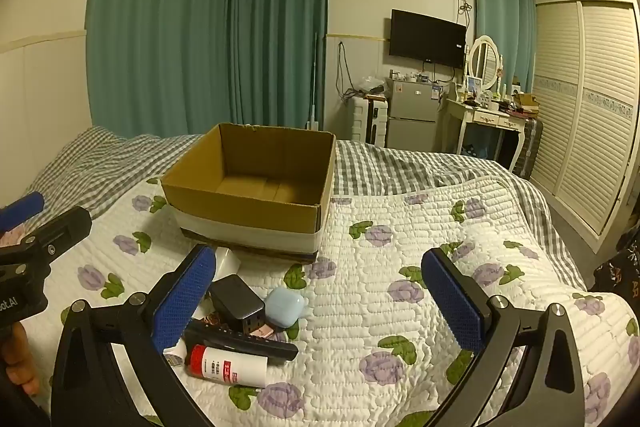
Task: Organize rigid objects
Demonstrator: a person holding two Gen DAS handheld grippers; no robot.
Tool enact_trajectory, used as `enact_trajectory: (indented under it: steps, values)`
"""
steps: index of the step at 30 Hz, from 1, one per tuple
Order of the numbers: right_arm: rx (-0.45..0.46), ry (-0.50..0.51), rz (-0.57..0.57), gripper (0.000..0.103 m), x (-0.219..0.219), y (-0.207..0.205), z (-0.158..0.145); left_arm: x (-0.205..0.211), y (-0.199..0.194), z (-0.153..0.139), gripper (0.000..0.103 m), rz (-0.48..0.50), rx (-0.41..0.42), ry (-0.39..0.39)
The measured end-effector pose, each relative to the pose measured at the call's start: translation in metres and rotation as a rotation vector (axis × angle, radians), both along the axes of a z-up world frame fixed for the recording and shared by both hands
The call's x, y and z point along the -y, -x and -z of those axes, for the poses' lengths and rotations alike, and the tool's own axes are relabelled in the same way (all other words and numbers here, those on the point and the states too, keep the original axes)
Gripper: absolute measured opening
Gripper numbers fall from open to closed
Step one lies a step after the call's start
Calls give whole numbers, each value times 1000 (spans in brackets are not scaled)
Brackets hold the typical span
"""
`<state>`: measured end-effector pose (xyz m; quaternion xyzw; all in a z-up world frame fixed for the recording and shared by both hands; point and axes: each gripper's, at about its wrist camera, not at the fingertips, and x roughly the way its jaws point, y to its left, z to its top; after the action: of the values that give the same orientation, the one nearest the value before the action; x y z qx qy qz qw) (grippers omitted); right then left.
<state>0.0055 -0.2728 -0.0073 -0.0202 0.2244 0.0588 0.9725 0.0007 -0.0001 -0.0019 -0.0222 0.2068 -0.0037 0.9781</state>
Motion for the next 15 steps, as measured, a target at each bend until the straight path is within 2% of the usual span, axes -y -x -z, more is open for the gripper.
enact_trajectory:
  steps: [15]
  values:
    - [-5, -3, -1, 103, 0, 2, 4, -1, 0, 0, 103, 2, 1, -2]
